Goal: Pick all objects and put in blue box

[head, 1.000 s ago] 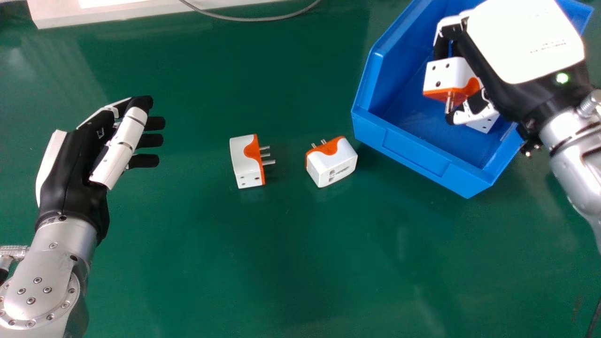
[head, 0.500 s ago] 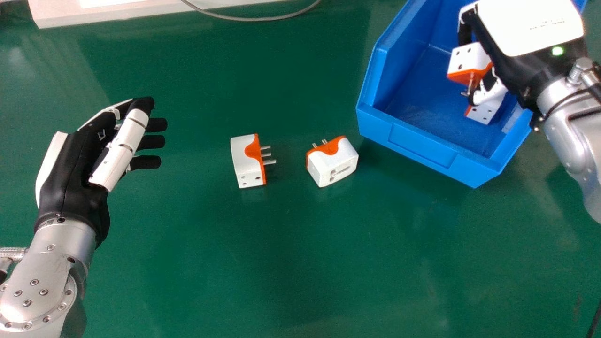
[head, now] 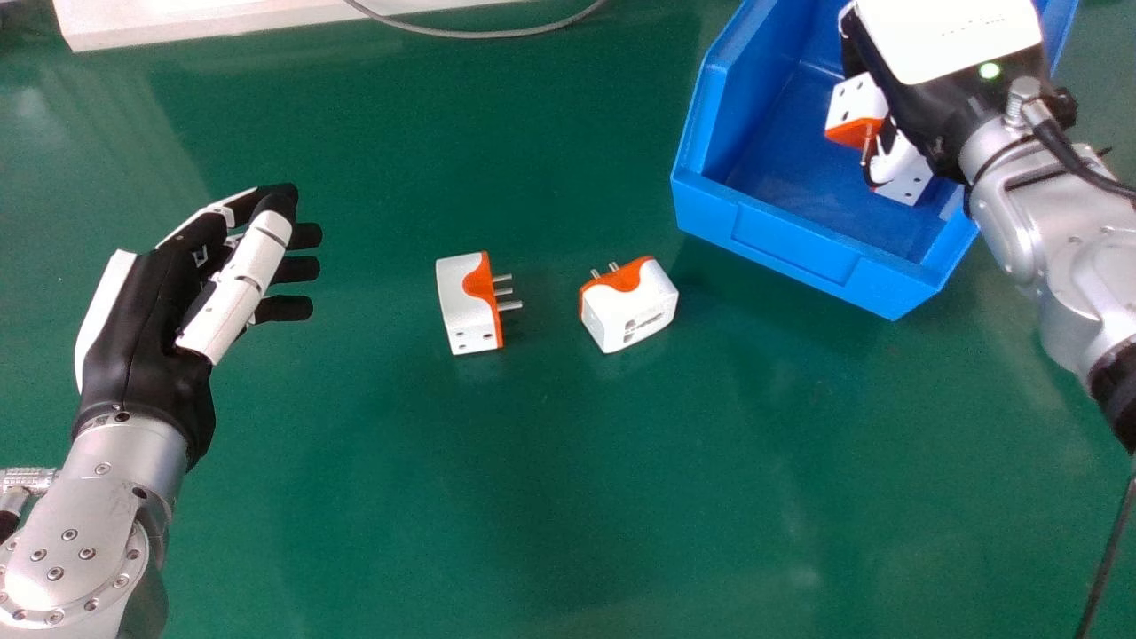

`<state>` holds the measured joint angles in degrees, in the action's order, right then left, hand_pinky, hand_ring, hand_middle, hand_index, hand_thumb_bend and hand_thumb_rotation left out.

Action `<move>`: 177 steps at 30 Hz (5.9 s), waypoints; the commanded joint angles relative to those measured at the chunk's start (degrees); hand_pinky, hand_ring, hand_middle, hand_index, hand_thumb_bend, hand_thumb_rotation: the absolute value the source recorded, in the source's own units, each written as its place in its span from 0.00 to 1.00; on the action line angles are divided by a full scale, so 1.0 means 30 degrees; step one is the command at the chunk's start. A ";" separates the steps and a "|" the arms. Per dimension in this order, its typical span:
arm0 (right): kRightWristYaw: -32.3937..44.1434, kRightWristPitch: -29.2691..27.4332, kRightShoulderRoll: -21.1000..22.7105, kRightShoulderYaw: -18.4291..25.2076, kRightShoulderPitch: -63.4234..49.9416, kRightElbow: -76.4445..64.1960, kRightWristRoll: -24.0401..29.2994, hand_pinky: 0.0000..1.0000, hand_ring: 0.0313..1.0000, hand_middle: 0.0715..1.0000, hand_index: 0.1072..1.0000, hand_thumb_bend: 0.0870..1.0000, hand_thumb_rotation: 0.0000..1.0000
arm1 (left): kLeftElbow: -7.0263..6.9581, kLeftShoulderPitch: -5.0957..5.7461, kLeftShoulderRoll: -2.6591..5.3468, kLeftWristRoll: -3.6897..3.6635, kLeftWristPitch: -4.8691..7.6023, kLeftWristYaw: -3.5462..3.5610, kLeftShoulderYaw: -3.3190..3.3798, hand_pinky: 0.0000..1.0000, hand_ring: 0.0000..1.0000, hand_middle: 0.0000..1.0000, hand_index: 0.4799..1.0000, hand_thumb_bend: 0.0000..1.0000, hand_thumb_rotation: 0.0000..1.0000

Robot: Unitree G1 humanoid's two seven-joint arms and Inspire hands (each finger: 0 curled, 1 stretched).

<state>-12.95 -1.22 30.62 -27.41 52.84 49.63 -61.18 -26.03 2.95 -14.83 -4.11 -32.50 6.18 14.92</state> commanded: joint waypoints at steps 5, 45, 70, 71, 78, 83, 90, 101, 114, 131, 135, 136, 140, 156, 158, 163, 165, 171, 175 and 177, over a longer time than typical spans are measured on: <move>-0.0266 0.0275 -0.0033 -0.0141 0.1087 0.0093 0.0537 0.36 0.41 0.44 0.42 0.45 0.00 | -0.0681 0.0001 -0.0147 0.0098 0.0033 -0.0124 -0.0007 0.66 0.73 0.74 0.59 0.33 0.63; 0.5360 0.4405 0.0008 -0.0067 -0.1159 -0.5446 0.2243 0.82 0.92 0.96 0.85 0.87 0.16 | 0.0091 -0.0358 -0.0196 0.0357 0.0466 -0.0148 -0.0050 0.65 0.74 0.74 0.59 0.33 0.62; 0.6841 0.5188 0.0623 0.4194 -0.9803 -2.0257 0.2635 0.86 0.91 0.95 0.85 0.90 0.18 | 0.1663 0.0244 0.0192 0.0879 0.2634 -0.0702 -0.0213 0.64 0.72 0.73 0.57 0.35 0.63; 0.6796 0.5145 0.0525 0.4287 -1.0133 -2.0637 0.2620 0.86 0.91 0.95 0.85 0.90 0.18 | 0.1767 0.0290 0.0208 0.0892 0.2800 -0.0725 -0.0217 0.64 0.72 0.73 0.57 0.35 0.63; 0.6246 0.4276 -0.0071 0.4575 -1.2819 -2.2918 0.2407 0.86 0.91 0.95 0.86 0.90 0.21 | 0.2676 0.0653 0.0266 0.0882 0.4365 -0.0657 -0.0332 0.64 0.72 0.73 0.55 0.33 0.61; 0.5409 0.3370 -0.0774 0.4182 -1.4223 -2.3278 0.2146 0.85 0.91 0.95 0.87 0.89 0.24 | 0.3279 0.0913 0.0156 0.0938 0.5450 -0.0452 -0.0509 0.64 0.72 0.73 0.55 0.29 0.59; 0.4082 0.1642 -0.1348 0.3280 -1.3560 -2.0957 0.1625 0.86 0.93 0.95 0.88 0.85 0.26 | 0.4227 0.0995 -0.0121 0.0753 0.6402 0.0163 -0.0401 0.64 0.72 0.73 0.57 0.31 0.59; 0.3534 -0.0999 -0.1620 0.2378 -1.0460 -1.5587 0.2245 0.86 0.93 0.95 0.88 0.83 0.25 | 0.4823 0.1129 0.0252 0.0649 0.6893 0.0088 -0.0402 0.65 0.72 0.73 0.58 0.28 0.54; 0.2581 -0.1643 -0.3229 0.0869 -0.6631 -0.9188 0.2235 0.80 0.88 0.90 0.82 0.87 0.16 | 0.4411 0.1666 0.0367 0.0989 0.7128 -0.0295 -0.0640 0.63 0.71 0.72 0.56 0.21 0.42; 0.3462 -0.0501 -0.5291 -0.2474 -0.2861 -0.2888 0.1324 0.79 0.88 0.90 0.82 0.85 0.09 | 0.4011 0.2156 0.0379 0.1086 0.7324 -0.0421 -0.0858 0.62 0.71 0.72 0.56 0.21 0.41; 0.3467 -0.0579 -0.5388 -0.3592 -0.1894 -0.1432 0.0665 0.79 0.88 0.90 0.82 0.64 0.07 | 0.3856 0.2226 0.0405 0.1150 0.7363 -0.0461 -0.0960 0.62 0.71 0.72 0.55 0.21 0.41; 0.3409 -0.0571 -0.5453 -0.3786 -0.1747 -0.1144 0.0576 0.79 0.88 0.90 0.82 0.58 0.06 | 0.3827 0.2245 0.0402 0.1156 0.7363 -0.0462 -0.0974 0.62 0.71 0.71 0.55 0.21 0.41; 0.3141 -0.0527 -0.5697 -0.4460 -0.1340 -0.0200 0.0431 0.78 0.87 0.89 0.82 0.47 0.05 | 0.3674 0.2316 0.0421 0.1116 0.7281 -0.0448 -0.1001 0.62 0.71 0.71 0.55 0.21 0.42; 0.3309 -0.0506 -0.5535 -0.4623 -0.2203 -0.1151 0.1214 0.76 0.85 0.86 0.79 0.36 0.04 | 0.4102 0.1825 0.0407 0.0926 0.7209 -0.0378 -0.0962 0.61 0.71 0.71 0.55 0.22 0.43; 0.3377 -0.0486 -0.5467 -0.4584 -0.2258 -0.1411 0.1326 0.76 0.85 0.86 0.79 0.32 0.03 | 0.4159 0.1752 0.0404 0.0908 0.7206 -0.0365 -0.0955 0.62 0.71 0.72 0.55 0.21 0.44; 0.3289 -0.0430 -0.5396 -0.4583 -0.2291 -0.1546 0.1223 0.76 0.85 0.86 0.79 0.31 0.02 | 0.4571 0.1401 0.0352 0.0943 0.7196 -0.0363 -0.0953 0.62 0.71 0.72 0.56 0.21 0.44; 0.3316 -0.0363 -0.5350 -0.4543 -0.2410 -0.1747 0.1219 0.75 0.85 0.86 0.79 0.31 0.02 | 0.4656 0.1310 0.0347 0.0975 0.7142 -0.0381 -0.0964 0.62 0.71 0.72 0.56 0.21 0.44; 0.3487 -0.0345 -0.5028 -0.4376 -0.3003 -0.2859 0.1255 0.75 0.85 0.86 0.79 0.29 0.01 | 0.4961 0.1036 0.0360 0.0974 0.7094 -0.0418 -0.0951 0.62 0.71 0.72 0.56 0.21 0.44; 0.3990 -0.0433 -0.4401 -0.4035 -0.3920 -0.4742 0.1422 0.75 0.85 0.86 0.79 0.36 0.02 | 0.5093 0.0918 0.0345 0.0950 0.7118 -0.0394 -0.0933 0.62 0.71 0.72 0.56 0.21 0.44; 0.4240 -0.0450 -0.4159 -0.3897 -0.4227 -0.5447 0.1466 0.75 0.84 0.86 0.79 0.31 0.01 | 0.5228 0.0840 0.0333 0.0950 0.7158 -0.0390 -0.0922 0.62 0.71 0.72 0.56 0.21 0.43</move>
<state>-1.86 -2.11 17.16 -39.65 41.94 34.69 -58.12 -10.18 6.18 -13.72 -1.11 -11.74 5.06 12.05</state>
